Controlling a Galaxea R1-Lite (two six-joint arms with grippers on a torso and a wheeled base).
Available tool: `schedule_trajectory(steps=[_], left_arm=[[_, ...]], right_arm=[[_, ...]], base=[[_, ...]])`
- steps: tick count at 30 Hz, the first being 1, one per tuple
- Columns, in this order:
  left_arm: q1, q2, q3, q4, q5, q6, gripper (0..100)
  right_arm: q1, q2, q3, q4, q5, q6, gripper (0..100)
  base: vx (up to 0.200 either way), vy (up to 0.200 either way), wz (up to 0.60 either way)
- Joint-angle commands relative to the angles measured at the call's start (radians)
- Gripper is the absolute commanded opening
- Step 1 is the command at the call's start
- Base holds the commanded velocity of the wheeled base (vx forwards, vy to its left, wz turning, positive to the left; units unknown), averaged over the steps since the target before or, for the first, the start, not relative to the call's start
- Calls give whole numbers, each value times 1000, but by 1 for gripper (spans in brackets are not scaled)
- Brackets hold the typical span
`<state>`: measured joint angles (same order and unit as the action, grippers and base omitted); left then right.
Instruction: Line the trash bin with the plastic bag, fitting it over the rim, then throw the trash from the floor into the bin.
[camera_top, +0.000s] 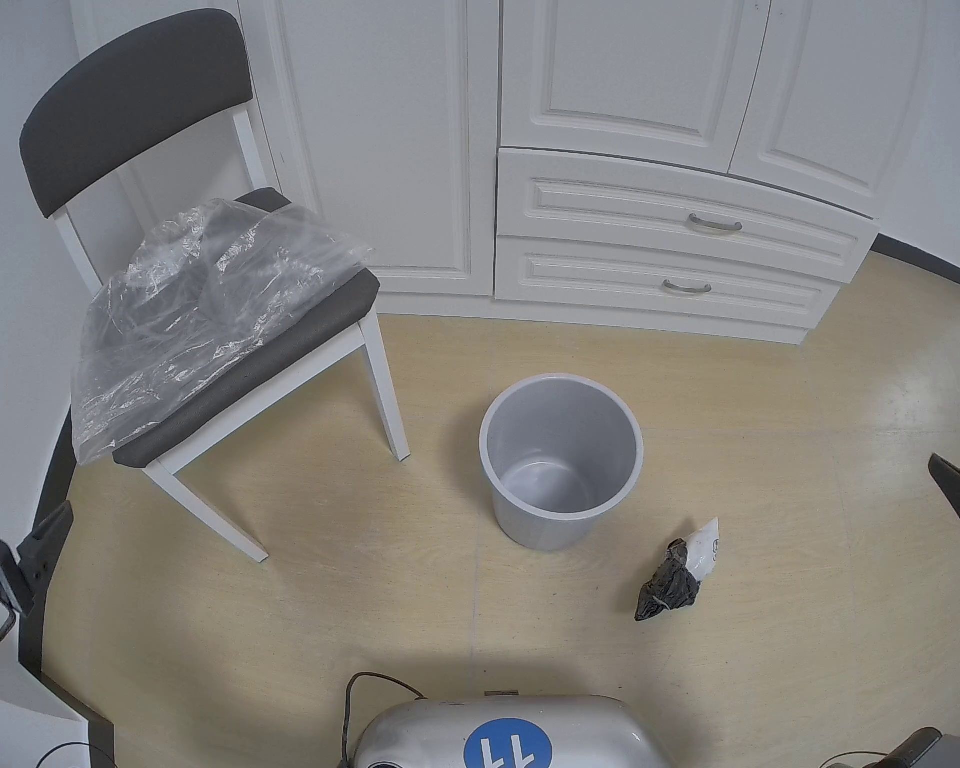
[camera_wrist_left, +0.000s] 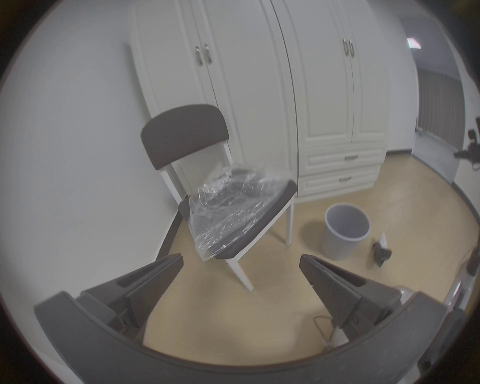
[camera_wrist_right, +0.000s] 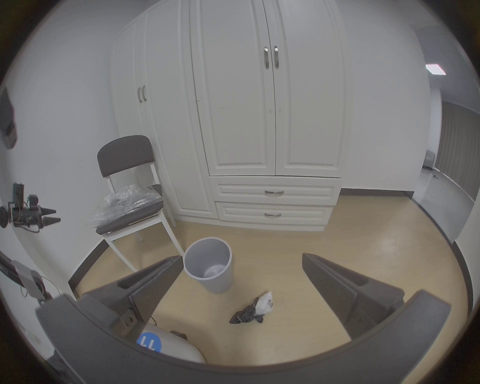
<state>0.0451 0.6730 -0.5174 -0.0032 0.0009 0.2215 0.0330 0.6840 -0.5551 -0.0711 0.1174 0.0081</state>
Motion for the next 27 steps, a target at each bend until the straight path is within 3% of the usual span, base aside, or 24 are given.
schedule_trajectory(steps=[1,6,12,15,23,27], left_arm=[[16,254,-64,-11,36,111,100],[50,370,-67,-84,51,165,100],[177,557,-61,-230,59,196,100],[223,600,-59,-267,54,194,100],[338,659,-79,-285,-99,197,100],[349,692,-98,-308,-110,194,100]], right_arm=[[74,175,-25,-46,-12,92,100],[100,265,-2,-148,-71,127,100],[226,335,46,-334,-237,182,100],[265,342,47,-349,-271,187,100],[351,404,40,-417,-366,210,100],[364,434,44,-477,-394,210,100]], base=[[0,0,0],[0,0,0],[0,0,0],[0,0,0],[0,0,0],[0,0,0]])
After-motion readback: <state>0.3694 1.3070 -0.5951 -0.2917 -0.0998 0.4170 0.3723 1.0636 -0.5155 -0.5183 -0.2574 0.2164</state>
